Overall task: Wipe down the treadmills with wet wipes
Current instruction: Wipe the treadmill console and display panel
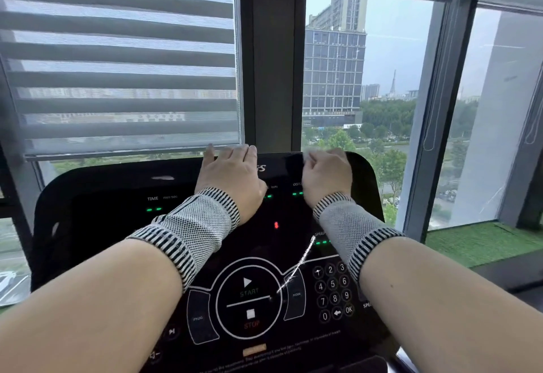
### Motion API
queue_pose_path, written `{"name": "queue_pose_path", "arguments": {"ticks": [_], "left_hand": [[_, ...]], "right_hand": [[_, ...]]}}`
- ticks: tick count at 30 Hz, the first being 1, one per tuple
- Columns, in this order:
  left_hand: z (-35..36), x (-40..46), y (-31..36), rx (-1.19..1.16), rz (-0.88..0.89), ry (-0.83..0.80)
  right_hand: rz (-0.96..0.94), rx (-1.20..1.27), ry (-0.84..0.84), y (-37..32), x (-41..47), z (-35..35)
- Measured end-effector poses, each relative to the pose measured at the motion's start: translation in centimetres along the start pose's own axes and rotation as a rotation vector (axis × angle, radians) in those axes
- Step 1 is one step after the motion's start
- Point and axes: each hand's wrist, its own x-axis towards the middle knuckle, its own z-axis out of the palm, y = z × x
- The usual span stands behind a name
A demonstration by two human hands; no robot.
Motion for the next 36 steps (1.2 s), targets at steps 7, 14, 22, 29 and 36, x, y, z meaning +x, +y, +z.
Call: {"name": "queue_pose_path", "arguments": {"ticks": [7, 14, 22, 29, 36], "left_hand": [[0.4, -0.8, -0.3, 0.012, -0.020, 0.007], [0.4, -0.7, -0.5, -0.025, -0.019, 0.005], [0.6, -0.7, -0.5, -0.051, -0.015, 0.026], [0.8, -0.7, -0.7, -0.059, -0.003, 0.042], [0.9, -0.6, -0.8, -0.063, 0.006, 0.033]], "right_hand": [[0.021, 0.054, 0.025, -0.4, -0.2, 0.6], [-0.032, 0.003, -0.013, -1.1, -0.3, 0.7], [-0.171, -0.028, -0.082, -2.2, 0.1, 0.6], [-0.295, -0.006, -0.109, -3.0, -1.0, 1.1], [-0.228, 0.056, -0.052, -3.6, -2.5, 2.1]]}}
